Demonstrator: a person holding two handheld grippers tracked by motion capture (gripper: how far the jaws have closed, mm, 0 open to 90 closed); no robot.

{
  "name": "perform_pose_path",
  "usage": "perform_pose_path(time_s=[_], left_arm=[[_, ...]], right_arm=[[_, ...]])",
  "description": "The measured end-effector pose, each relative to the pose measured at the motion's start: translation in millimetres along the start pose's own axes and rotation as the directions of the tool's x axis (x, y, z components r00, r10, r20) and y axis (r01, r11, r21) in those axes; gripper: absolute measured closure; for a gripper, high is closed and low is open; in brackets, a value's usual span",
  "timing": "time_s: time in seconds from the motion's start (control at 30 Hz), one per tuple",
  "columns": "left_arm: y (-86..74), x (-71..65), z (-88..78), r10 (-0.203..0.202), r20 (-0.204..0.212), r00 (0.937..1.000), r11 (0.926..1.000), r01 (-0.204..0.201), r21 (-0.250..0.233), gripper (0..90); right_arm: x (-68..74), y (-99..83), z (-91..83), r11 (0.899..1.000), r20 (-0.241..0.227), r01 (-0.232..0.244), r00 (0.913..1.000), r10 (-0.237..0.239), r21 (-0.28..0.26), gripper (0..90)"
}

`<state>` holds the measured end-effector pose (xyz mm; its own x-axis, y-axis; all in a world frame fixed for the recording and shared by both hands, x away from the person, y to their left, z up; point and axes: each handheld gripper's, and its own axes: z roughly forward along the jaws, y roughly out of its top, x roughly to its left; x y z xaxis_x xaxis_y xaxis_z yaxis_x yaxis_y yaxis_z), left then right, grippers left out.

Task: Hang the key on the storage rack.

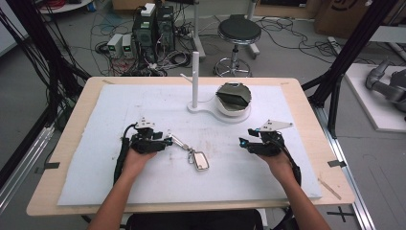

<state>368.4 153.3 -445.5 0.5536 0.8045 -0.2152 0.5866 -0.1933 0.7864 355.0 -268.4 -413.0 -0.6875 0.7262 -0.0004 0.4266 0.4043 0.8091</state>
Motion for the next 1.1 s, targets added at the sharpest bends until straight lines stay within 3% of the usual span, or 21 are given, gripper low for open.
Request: perform_pose_path(time_s=[0.1, 0.17, 0.33, 0.47, 0.7, 0.9, 1.1], left_arm=[[-0.6, 2.3, 5.4, -0.022, -0.013, 0.9997, 0.9995, 0.022, 0.022, 46.5], [0.7, 3.5, 5.5, -0.029, -0.016, 0.9995, 0.9996, 0.029, 0.007, 47.8], [7.5, 5.4, 11.5, -0.026, -0.032, 0.9992, 0.9993, 0.027, 0.024, 51.5], [14.6, 1.0, 18.5, -0.003, -0.035, 0.9994, 0.9994, 0.005, 0.035, 59.4], [30.7, -10.7, 38.9, -0.006, -0.013, 0.9999, 0.9983, 0.007, 0.058, 59.4], [33.6, -23.8, 47.1, -0.03, 0.0, 0.9996, 0.998, 0.03, 0.057, 51.4], [36.2, -44.4, 42.0, -0.015, 0.012, 0.9998, 0.9993, 0.015, 0.035, 40.9]], right_arm=[[-0.1, 0.0, -1.2, 1.0, 0.002, -0.006, 1.0, 0.006, -0.004, 45.0], [-0.4, -0.4, -1.1, 1.0, 0.003, -0.005, 1.0, 0.005, -0.004, 45.1], [0.6, -0.4, 0.2, 1.0, -0.001, -0.002, 1.0, 0.002, 0.001, 45.2], [0.0, -0.2, -0.6, 1.0, -0.001, -0.008, 1.0, 0.008, -0.002, 45.2], [-0.6, -1.1, -0.7, 1.0, 0.002, -0.008, 1.0, 0.008, -0.002, 45.3], [-1.7, -2.4, -2.7, 1.0, 0.006, -0.016, 0.9999, 0.016, 0.0, 45.3], [-2.8, -3.2, -4.8, 1.0, 0.011, -0.016, 0.9998, 0.016, -0.006, 45.3]])
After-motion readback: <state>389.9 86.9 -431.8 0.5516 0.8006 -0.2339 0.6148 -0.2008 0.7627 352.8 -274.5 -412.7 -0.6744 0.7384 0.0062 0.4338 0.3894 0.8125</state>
